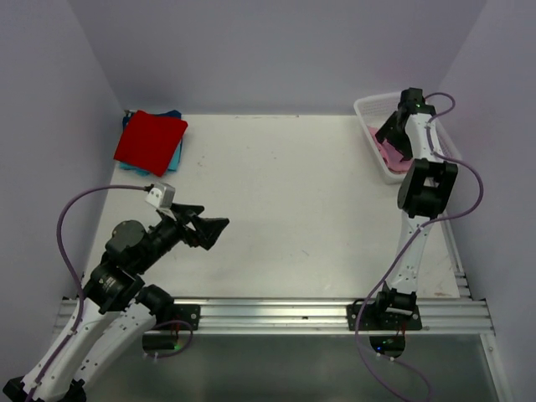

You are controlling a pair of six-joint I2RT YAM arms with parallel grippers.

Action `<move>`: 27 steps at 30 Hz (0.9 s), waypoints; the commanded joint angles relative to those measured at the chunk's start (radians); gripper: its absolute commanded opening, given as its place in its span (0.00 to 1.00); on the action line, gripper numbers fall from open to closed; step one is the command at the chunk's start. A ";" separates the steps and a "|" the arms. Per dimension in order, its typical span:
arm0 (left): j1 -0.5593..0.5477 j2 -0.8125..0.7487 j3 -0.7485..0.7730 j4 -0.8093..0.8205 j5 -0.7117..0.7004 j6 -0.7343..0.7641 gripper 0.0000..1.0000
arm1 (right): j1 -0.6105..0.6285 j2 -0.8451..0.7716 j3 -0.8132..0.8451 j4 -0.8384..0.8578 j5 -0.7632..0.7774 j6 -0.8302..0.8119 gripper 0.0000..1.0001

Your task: Fold and stack the t-shirts

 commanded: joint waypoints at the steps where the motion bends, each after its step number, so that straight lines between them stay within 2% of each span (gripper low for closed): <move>1: -0.004 -0.007 0.004 -0.020 -0.021 -0.026 1.00 | -0.013 0.011 0.055 -0.031 0.000 -0.005 0.94; 3: -0.004 -0.013 0.000 -0.023 -0.021 -0.032 1.00 | -0.016 0.013 0.038 -0.019 0.019 -0.013 0.90; 6: -0.002 -0.030 -0.008 -0.032 -0.032 -0.036 1.00 | -0.020 0.014 0.010 -0.002 0.021 -0.028 0.71; 7: -0.004 -0.033 -0.009 -0.035 -0.035 -0.036 1.00 | -0.020 0.010 0.000 0.007 0.017 -0.030 0.53; 9: -0.004 -0.043 -0.011 -0.043 -0.041 -0.039 1.00 | -0.023 0.001 -0.036 0.021 0.013 -0.030 0.32; 10: -0.002 -0.044 -0.011 -0.044 -0.041 -0.039 1.00 | -0.025 -0.004 -0.045 0.031 0.011 -0.030 0.10; 11: -0.004 -0.049 -0.012 -0.046 -0.044 -0.038 1.00 | -0.025 -0.019 -0.065 0.036 0.008 -0.030 0.02; 27: -0.004 -0.073 -0.032 -0.047 -0.045 -0.047 1.00 | -0.025 -0.234 -0.128 0.131 -0.062 -0.029 0.00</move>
